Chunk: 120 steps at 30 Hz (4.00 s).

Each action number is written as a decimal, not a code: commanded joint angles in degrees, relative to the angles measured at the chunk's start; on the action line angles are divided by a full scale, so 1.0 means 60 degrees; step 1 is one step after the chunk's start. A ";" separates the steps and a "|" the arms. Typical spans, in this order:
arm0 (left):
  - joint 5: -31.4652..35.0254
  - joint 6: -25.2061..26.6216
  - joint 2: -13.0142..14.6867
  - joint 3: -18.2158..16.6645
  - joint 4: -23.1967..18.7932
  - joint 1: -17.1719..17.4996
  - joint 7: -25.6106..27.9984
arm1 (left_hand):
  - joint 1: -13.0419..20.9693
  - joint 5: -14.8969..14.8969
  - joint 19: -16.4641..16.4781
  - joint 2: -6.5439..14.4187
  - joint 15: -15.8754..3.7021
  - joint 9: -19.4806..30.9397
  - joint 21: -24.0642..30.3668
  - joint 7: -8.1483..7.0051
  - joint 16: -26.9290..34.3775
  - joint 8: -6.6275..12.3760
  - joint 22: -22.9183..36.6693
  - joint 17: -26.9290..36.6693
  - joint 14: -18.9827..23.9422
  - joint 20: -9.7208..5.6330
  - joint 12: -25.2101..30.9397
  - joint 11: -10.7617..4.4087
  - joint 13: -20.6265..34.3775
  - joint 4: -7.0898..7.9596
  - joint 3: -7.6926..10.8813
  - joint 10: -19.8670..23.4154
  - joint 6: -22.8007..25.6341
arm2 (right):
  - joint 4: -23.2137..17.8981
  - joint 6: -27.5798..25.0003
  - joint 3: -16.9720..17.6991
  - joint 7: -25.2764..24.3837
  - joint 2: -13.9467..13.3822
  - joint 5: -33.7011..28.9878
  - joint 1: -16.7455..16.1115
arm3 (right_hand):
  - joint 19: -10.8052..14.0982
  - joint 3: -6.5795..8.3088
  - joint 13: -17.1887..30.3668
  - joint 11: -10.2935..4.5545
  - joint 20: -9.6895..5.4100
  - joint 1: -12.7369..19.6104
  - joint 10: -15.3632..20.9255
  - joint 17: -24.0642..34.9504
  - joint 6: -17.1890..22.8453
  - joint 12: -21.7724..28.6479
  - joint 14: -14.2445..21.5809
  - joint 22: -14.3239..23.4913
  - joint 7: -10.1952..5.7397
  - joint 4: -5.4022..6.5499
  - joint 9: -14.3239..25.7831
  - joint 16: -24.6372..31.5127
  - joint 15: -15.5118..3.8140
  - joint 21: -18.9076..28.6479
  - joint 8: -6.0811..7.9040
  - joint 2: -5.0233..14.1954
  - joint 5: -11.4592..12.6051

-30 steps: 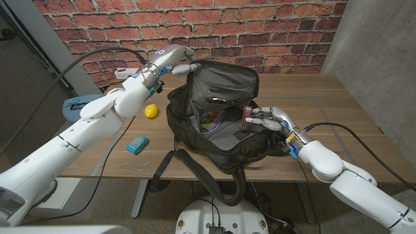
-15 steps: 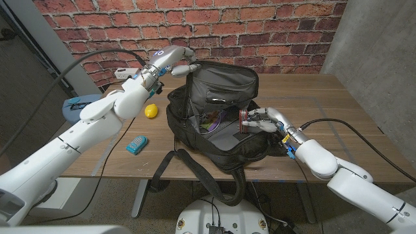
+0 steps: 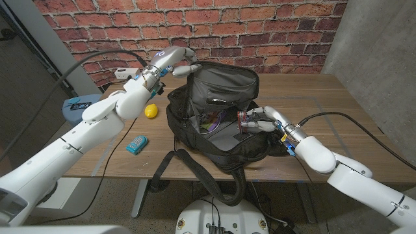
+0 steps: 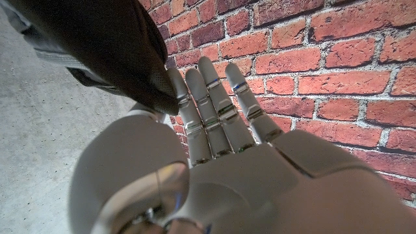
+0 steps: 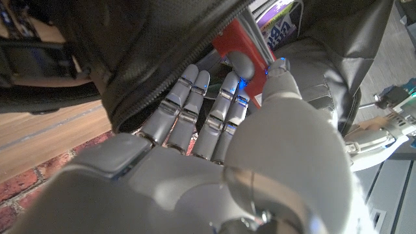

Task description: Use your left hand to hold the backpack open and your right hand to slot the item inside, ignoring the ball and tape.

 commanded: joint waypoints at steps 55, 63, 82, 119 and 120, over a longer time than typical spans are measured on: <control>-0.0513 -0.0566 -0.0090 0.0110 0.0794 -0.0134 0.0293 | 0.0125 0.0080 -0.0099 0.0070 0.0056 0.0007 0.0240 0.0030 0.0010 0.0122 -0.0030 0.0041 0.0076 0.0013 0.0120 -0.0009 0.0061 -0.0005 0.0055 -0.0019 -0.0016 | -0.1189 -0.1913 -0.0388 0.2487 -0.1567 0.0815 0.1557 | -0.1144 -0.0524 0.0151 0.1143 0.0083 -0.0652 -0.3011 0.0002 -0.2412 -0.0962 -0.2163 0.0018 0.0629 0.0150 0.0187 -0.0427 -0.0609 -0.0090 -0.1392 -0.0056 0.0293; -0.0574 -0.0660 -0.0030 0.0045 0.0813 -0.0070 0.0301 | 0.0125 0.0082 -0.0114 0.0077 0.0050 -0.0010 0.0260 0.0037 0.0016 0.0121 -0.0032 0.0054 0.0065 0.0013 0.0120 -0.0011 0.0045 0.0003 0.0049 -0.0007 -0.0020 | -0.1436 -0.2078 -0.0284 0.2617 -0.1790 0.1170 0.1515 | -0.1243 -0.0528 0.0137 0.1152 0.0119 -0.0673 -0.3183 -0.0017 -0.2480 -0.1001 -0.2302 0.0017 0.0619 0.0149 0.0190 -0.0436 -0.0541 -0.0096 -0.1393 -0.0046 0.0298; -0.0585 -0.0885 0.0004 -0.0081 0.0806 0.0036 0.0413 | 0.0107 0.0083 -0.0137 0.0067 0.0054 -0.0021 0.0315 0.0033 -0.0003 0.0140 -0.0037 0.0020 0.0066 0.0009 0.0130 -0.0016 0.0043 0.0020 0.0046 -0.0009 -0.0024 | -0.2178 -0.2142 0.0622 0.1769 -0.2379 0.1699 0.0460 | -0.1178 -0.0527 0.0111 0.1030 0.0103 -0.0717 -0.3041 -0.0054 -0.2361 -0.0893 -0.2186 0.0017 0.0613 0.0156 0.0193 -0.0310 -0.0623 -0.0017 -0.1303 -0.0002 0.0303; -0.0412 -0.1322 -0.0867 0.0559 0.0993 -0.0457 0.0462 | 0.0110 0.0087 -0.0200 0.0074 0.0052 -0.0046 0.0390 0.0040 0.0006 0.0165 -0.0047 0.0024 0.0058 0.0010 0.0136 -0.0018 0.0039 0.0017 0.0045 -0.0038 -0.0039 | -0.2532 -0.2026 0.3854 0.1524 -0.1731 0.2104 -0.2384 | -0.0903 -0.0540 0.0067 0.0855 0.0034 -0.0793 -0.2586 -0.0127 -0.1853 -0.0697 -0.1909 0.0025 0.0486 0.0141 0.0188 -0.0134 -0.0820 0.0104 -0.1118 0.0041 0.0273; -0.0400 -0.1321 -0.0880 0.0568 0.0990 -0.0463 0.0468 | 0.0103 0.0086 -0.0200 0.0070 0.0057 -0.0035 0.0394 0.0031 0.0004 0.0173 -0.0047 0.0017 0.0064 0.0011 0.0138 -0.0021 0.0040 0.0021 0.0044 -0.0036 -0.0039 | -0.2488 -0.1972 0.3929 0.1587 -0.1664 0.2110 -0.2427 | -0.0896 -0.0538 0.0066 0.0852 0.0032 -0.0791 -0.2588 -0.0129 -0.1843 -0.0698 -0.1903 0.0025 0.0488 0.0139 0.0188 -0.0130 -0.0823 0.0106 -0.1114 0.0043 0.0272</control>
